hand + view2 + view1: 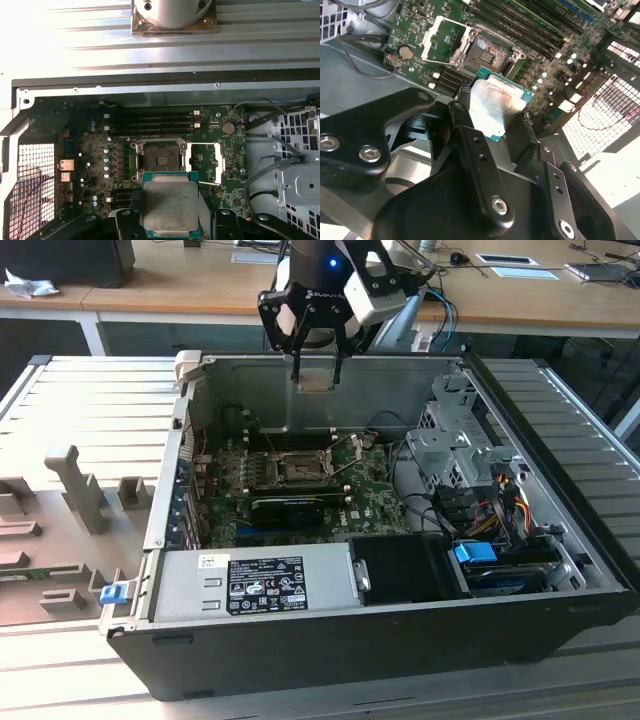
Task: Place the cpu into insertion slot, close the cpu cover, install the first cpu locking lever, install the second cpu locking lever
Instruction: 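Place the cpu into insertion slot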
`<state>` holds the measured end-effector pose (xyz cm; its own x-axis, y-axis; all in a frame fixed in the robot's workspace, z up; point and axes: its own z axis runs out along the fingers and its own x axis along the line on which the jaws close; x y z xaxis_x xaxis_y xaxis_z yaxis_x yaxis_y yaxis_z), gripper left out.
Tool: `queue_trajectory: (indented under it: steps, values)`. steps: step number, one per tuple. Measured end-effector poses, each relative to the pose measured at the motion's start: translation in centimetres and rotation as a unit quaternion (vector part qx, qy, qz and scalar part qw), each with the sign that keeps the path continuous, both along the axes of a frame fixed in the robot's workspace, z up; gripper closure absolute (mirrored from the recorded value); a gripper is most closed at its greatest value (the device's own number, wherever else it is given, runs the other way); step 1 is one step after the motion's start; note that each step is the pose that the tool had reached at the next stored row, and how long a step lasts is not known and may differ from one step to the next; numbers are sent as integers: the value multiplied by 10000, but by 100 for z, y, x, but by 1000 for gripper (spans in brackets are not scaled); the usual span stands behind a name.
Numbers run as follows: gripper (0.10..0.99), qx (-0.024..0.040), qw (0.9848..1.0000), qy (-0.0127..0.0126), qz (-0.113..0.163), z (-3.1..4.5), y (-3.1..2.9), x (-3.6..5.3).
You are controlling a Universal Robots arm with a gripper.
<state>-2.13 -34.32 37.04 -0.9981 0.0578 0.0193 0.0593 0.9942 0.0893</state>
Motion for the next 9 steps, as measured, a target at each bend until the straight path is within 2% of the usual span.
queue_trajectory:
  steps: [1, 2, 3, 4, 6, 9]
  values:
    - [561, 0, 10000, 0, -84, -1, 0, 0]
    - [561, 0, 9996, 0, -295, -3, 0, 0]
    - [561, -1, 9983, 0, -575, -6, 0, 0]
    - [561, -1, 9977, 0, -674, -8, 0, 0]
    - [561, 1, 9968, 0, -796, -18, 0, 0]
    - [561, -1, 9968, 1, -802, -43, 0, 0]
